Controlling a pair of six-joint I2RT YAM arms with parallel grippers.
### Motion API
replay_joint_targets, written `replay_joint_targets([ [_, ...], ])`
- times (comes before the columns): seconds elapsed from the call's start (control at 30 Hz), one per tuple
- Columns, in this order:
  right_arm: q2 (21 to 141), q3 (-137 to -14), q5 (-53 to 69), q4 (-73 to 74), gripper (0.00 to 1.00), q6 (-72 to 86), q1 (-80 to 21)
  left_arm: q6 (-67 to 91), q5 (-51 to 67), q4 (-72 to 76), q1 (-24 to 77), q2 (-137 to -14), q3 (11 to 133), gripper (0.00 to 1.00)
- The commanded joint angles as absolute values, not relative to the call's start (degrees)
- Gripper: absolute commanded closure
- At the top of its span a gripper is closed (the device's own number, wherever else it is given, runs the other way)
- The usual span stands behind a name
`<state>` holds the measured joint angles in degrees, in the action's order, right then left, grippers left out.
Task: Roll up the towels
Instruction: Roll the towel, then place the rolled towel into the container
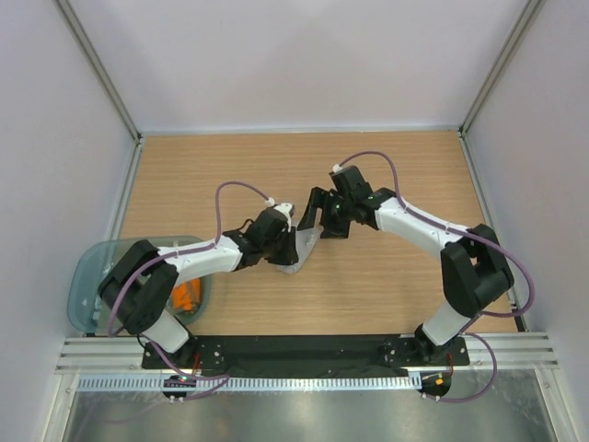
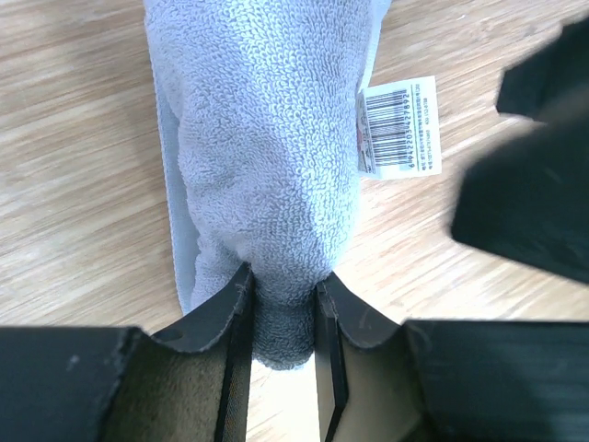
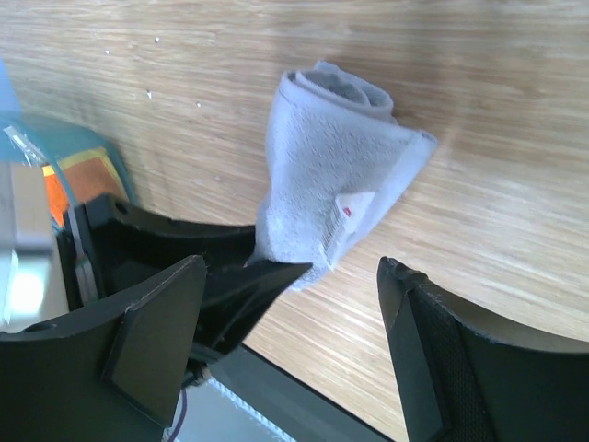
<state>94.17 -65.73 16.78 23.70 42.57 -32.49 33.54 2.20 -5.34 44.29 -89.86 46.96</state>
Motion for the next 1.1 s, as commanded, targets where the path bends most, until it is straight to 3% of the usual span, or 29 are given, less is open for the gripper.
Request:
replay_joint_targets([
  [0.0, 91.1, -61.5, 15.6, 20.7, 0.18, 43.1, -32.4, 35.9, 7.5, -4.7, 43.5, -90.5, 46.5, 0.79],
  [0.8, 103.4, -61.2, 17.4, 6.8, 0.21, 46.8, -35.9, 34.1, 9.7, -5.7, 43.4, -90.9, 47.3, 0.80],
  [0.83, 103.8, -60.6, 17.6, 5.8, 0.24, 46.9, -35.9, 34.2, 10.0, -5.7, 43.5, -90.7, 47.5, 0.80],
  [1.07, 105.8, -58.5, 18.1, 2.1, 0.88, 48.3, -37.2, 34.5, 13.4, -5.2, 43.5, -88.9, 48.5, 0.78],
])
